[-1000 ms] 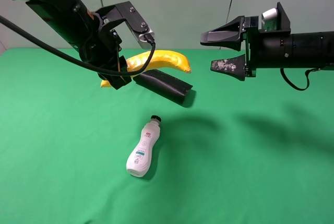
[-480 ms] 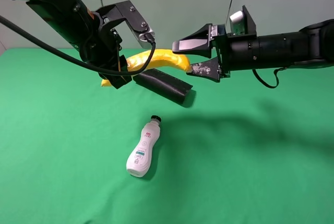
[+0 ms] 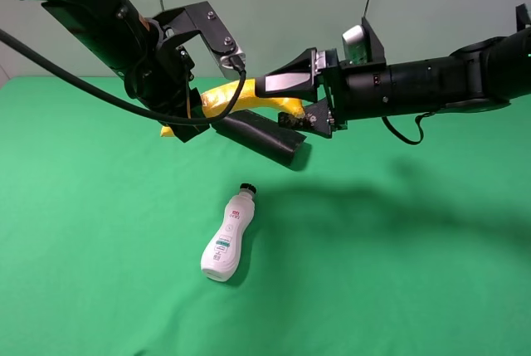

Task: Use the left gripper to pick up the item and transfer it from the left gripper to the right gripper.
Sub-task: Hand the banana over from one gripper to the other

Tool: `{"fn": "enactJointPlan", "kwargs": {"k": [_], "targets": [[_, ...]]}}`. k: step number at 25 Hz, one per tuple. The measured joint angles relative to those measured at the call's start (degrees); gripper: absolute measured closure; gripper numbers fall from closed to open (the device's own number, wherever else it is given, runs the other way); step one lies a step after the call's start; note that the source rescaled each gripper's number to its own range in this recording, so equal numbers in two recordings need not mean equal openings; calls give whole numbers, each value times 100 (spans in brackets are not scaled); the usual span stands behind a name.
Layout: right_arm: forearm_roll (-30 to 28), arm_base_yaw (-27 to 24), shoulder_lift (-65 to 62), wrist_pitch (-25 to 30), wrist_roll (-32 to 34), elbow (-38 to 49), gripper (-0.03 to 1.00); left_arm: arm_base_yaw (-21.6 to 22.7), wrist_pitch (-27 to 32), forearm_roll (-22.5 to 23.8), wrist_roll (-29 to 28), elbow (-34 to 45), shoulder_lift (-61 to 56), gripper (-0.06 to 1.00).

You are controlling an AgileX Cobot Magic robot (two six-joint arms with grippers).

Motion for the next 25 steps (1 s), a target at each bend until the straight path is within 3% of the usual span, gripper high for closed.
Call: {"fn": "enactJointPlan", "kwargs": {"k": [17,25], "targets": [[241,0,12,149,-190,0,-2,0,-39,0,16,0,0,94],[241,0,12,143,-196,0,49,0,-45,0,21,0,0,94]]}}
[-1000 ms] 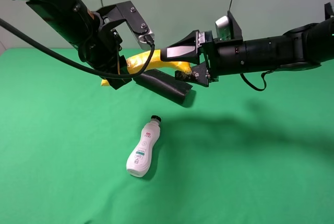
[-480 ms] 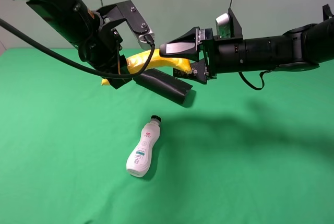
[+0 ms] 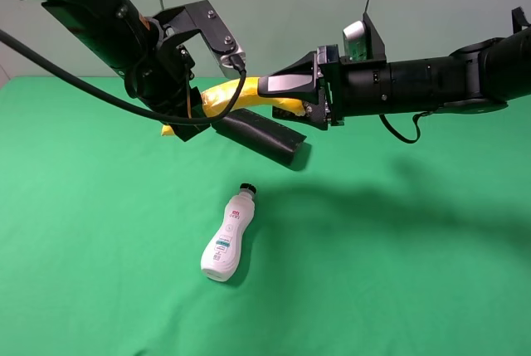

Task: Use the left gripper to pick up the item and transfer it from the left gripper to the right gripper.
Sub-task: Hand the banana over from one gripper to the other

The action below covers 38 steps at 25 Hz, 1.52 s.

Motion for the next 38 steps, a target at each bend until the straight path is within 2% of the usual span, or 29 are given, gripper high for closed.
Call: {"fn": "enactJointPlan", "kwargs": {"k": [2,4,7,21,22,23,26,27,29,31,38], "targets": [[2,0,0,0,-31,0,56,0,-5,0,0,0,0,94],[2,0,0,0,-62,0,68,0,-10,0,0,0,0,94],[6,0,0,-5,-88,0,97,0,-10,0,0,0,0,94],[13,0,0,-5,-194,0,96,0,-23,10,0,0,0,94],[13,0,0,-5,-200,0,96,0,-29,10,0,0,0,91],[13,0,0,22,-208,0,96,0,-75,-9,0,0,0,78],[13,0,0,53,-220,0,96,0,-266,-95,-42,0,0,22],[7,0,0,53,-220,0,96,0,-310,-115,-49,0,0,11],[7,0,0,53,-226,0,96,0,-375,-115,-49,0,0,2],[7,0,0,53,-226,0,96,0,-399,-115,-50,0,0,-3],[7,0,0,59,-191,0,96,0,-399,-121,-103,0,0,-5]]}}
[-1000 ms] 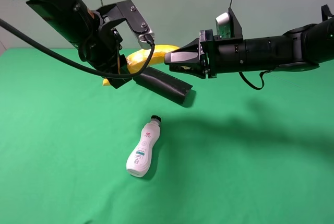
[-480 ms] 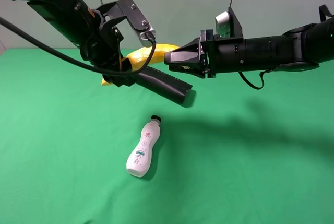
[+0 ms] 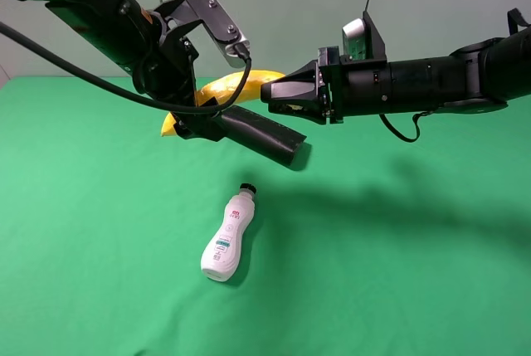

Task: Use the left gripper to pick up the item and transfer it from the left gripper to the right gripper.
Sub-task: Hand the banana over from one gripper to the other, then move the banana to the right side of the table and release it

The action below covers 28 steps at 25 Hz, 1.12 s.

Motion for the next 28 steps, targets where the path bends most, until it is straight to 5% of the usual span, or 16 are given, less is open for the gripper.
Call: {"fn": "enactJointPlan", "kwargs": {"k": [12,28], "targets": [[0,0,0,-153,65,0,96,0,400,-6,-180,0,-379,-5],[-108,0,0,-385,146,0,96,0,1236,588,-1513,0,-1654,-5]]}}
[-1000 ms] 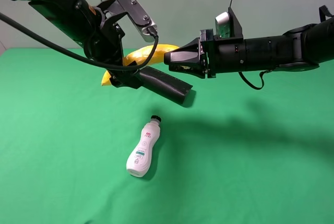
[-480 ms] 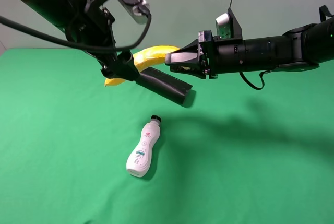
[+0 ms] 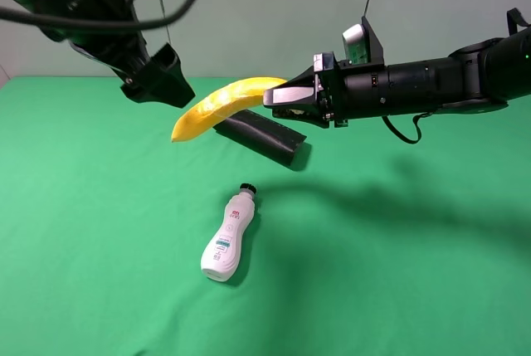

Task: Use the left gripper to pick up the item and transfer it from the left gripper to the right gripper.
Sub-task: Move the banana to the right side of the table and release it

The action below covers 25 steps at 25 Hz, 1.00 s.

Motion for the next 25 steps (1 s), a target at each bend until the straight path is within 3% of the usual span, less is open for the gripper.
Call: {"fn": "enactJointPlan", "kwargs": {"k": [8,12,20,25], "targets": [[-12,0,0,-28,28,0,96,0,581,217,-660,112,-678,-5],[-23,0,0,-28,37,0,96,0,718,481,-1027,553,-1195,-5],[-42,0,0,-34,68,0,96,0,809,564,-1645,1575,-2800,-5],[-45,0,0,-73,68,0,96,0,1273,600,-2001,1972,-3930,-5]]}}
